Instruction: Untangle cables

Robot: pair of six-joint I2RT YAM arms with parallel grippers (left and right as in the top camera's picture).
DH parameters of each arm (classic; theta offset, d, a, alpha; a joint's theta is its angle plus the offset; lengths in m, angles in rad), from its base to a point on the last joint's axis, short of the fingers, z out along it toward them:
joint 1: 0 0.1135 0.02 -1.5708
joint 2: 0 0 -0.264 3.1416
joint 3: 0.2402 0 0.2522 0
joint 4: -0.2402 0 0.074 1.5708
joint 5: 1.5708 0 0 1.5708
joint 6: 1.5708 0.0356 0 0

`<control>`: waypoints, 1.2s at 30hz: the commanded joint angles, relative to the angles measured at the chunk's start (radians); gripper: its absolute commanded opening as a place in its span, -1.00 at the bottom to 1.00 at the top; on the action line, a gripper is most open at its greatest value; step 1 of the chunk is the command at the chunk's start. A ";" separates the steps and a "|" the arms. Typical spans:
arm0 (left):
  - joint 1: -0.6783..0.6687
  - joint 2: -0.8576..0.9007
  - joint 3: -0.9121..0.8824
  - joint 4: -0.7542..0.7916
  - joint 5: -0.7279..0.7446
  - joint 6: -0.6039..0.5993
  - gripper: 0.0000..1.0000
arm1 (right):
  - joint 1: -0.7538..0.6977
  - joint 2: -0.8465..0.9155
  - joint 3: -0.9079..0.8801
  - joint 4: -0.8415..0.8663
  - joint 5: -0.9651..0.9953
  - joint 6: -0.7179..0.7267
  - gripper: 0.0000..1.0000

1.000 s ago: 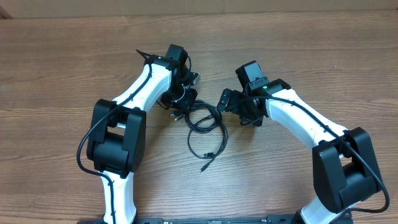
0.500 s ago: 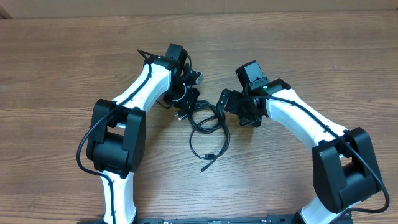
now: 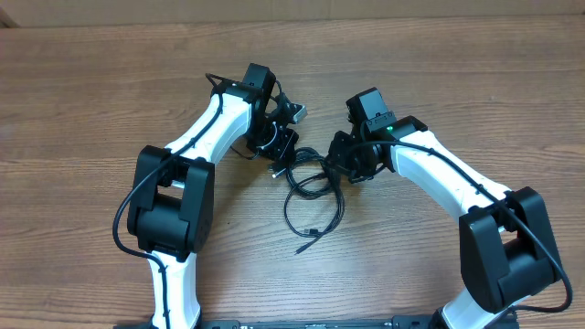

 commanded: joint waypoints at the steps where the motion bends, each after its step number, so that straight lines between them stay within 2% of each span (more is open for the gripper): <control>1: -0.006 0.001 0.004 -0.001 0.090 0.031 -0.91 | 0.005 -0.002 -0.003 0.007 -0.032 0.134 -0.87; 5: -0.007 0.001 0.004 -0.002 0.134 0.046 -0.92 | 0.033 -0.001 -0.003 0.016 -0.001 0.222 -0.48; 11: -0.007 0.001 0.004 -0.002 0.140 0.046 -0.92 | 0.098 -0.001 -0.003 0.022 0.170 0.323 -0.27; 17: -0.007 0.001 0.004 -0.002 0.139 0.045 -0.92 | 0.124 -0.001 -0.004 0.043 0.213 0.330 -0.28; 21: -0.007 0.001 0.004 -0.002 0.139 0.045 -0.89 | 0.134 -0.001 -0.004 0.040 0.213 0.322 -0.40; 24: -0.007 0.001 0.004 -0.006 0.118 0.045 -0.77 | 0.116 -0.001 -0.004 0.021 0.213 0.317 -0.53; 27: -0.007 0.001 0.003 -0.013 0.063 0.032 -0.73 | 0.095 -0.001 -0.004 0.020 0.168 0.284 -0.53; 32: -0.014 0.001 -0.006 -0.013 0.056 0.029 -0.56 | 0.094 -0.001 -0.004 0.006 0.133 0.264 -0.52; 36: -0.020 0.001 -0.019 -0.014 0.026 0.006 -0.56 | 0.102 -0.001 -0.004 0.007 0.134 0.265 -0.51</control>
